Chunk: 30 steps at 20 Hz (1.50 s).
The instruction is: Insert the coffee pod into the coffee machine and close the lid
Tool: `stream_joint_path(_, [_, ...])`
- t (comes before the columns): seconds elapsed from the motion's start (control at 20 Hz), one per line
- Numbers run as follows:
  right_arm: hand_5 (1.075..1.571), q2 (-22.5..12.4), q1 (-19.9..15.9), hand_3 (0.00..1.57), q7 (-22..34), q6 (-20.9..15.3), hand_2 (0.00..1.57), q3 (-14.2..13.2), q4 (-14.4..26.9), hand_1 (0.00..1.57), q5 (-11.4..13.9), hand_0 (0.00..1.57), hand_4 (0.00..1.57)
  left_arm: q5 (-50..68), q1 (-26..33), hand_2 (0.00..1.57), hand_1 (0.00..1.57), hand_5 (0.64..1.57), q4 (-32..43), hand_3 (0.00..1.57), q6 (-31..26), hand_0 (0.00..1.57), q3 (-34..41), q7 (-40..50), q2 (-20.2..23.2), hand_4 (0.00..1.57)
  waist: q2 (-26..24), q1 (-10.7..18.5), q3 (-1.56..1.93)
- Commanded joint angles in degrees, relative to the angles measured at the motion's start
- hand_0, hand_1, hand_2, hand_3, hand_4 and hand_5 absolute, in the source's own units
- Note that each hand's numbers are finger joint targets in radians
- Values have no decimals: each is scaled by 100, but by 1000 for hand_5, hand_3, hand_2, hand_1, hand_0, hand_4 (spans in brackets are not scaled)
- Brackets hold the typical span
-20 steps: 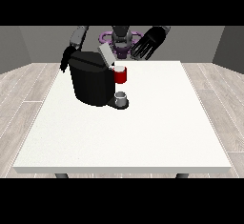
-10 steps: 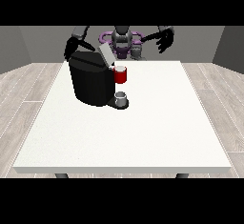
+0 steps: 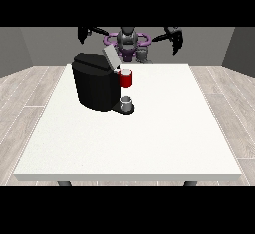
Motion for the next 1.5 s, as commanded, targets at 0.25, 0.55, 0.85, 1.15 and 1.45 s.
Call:
stream_joint_path(0.25, [1571, -464, -656, 0, 336, 161, 0, -348, 120, 0, -86, 0, 0, 660, 582, 0, 0, 1571, -1042, 0, -398, 0, -497, 580, -171, 411, 109, 569, 4])
stream_joint_path(0.55, [1571, -579, -1318, 0, 412, 355, 0, -657, 579, 0, -452, 0, 0, 1162, 633, 0, 0, 1571, -1786, 0, 74, 0, -1013, 682, -172, 366, 699, 625, 4])
stream_joint_path(0.85, [1571, -700, -1685, 0, 683, 608, 0, -1063, 904, 0, -1065, 0, 97, 1348, 918, 0, 0, 1571, -2385, 0, -319, 0, -960, 907, 14, 346, 1057, 692, 3])
stream_joint_path(1.15, [1571, -545, -1881, 0, 451, 402, 0, -785, 1367, 0, -758, 0, 0, 1486, 1287, 0, 0, 1571, -3393, 0, 90, 0, -1429, 1264, -168, 354, 1287, 750, 4])
stream_joint_path(1.45, [1571, -411, -2389, 0, 444, 394, 0, -590, 1392, 0, -747, 0, 0, 1697, 1644, 0, 0, 1571, -3698, 0, -49, 0, -1284, 966, 183, 360, 1686, 549, 2])
